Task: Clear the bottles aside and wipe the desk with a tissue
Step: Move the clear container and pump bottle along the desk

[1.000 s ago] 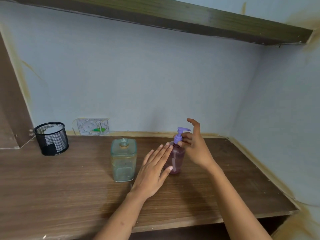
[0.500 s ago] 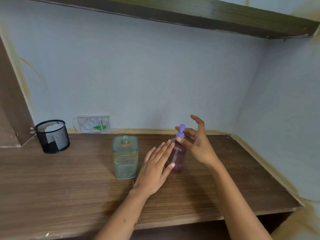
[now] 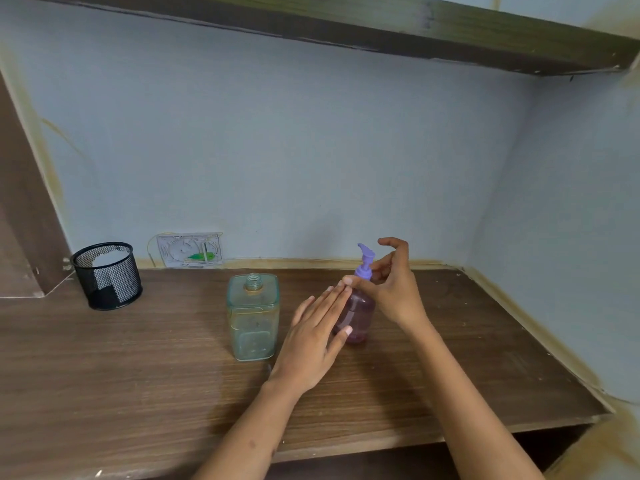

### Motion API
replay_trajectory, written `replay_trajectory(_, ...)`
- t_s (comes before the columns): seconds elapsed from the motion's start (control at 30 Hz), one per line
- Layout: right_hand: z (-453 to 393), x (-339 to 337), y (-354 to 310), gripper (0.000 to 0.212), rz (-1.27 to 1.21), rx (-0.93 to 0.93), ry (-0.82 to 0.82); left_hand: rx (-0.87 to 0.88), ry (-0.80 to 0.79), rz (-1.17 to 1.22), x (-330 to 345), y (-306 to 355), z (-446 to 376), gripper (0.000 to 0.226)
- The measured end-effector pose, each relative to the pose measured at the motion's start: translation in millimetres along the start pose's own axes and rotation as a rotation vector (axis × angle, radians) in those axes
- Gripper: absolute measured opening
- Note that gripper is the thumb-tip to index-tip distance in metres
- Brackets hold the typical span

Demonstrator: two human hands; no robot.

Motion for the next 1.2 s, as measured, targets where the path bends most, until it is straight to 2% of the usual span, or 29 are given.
replay_trajectory(0.07, 1, -1, 3, 0.081, -0.02, -0.023, -0.073, 0.001, 0.002, 0.002, 0, 0, 0, 0.059)
replay_trajectory(0.2, 2, -10, 7, 0.072, -0.289, -0.047, -0.241, 0.002, 0.003, 0.003, 1, 0, 0, 0.059)
replay_trajectory(0.53, 0, -3, 7, 0.079, -0.08, -0.002, 0.007, 0.01, 0.016, 0.019, 0, 0, 0, 0.061)
replay_trajectory(0.6, 2, -2, 9, 0.079, -0.085, -0.007, -0.015, 0.009, 0.016, 0.021, 0, 0, 0, 0.061)
replay_trajectory(0.8, 3, -6, 14, 0.078, -0.359, -0.026, -0.213, 0.006, 0.009, 0.01, 1, -1, -1, 0.061)
replay_trajectory(1.07, -1, -1, 10, 0.077, -0.138, 0.005, 0.002, 0.009, 0.016, 0.017, 0, 0, 0, 0.061)
replay_trajectory(1.2, 3, 1, 11, 0.078, -0.081, 0.012, -0.048, 0.006, 0.004, 0.008, 0, 0, 0, 0.061)
Point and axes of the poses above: each hand's wrist, its own z-axis away from the middle knuckle, its own x-axis out of the palm, y = z × x, the point moved 4 cm from there along -z, towards the middle knuckle, and after that the axes turned 10 degrees about z, right-handed, at the moved point
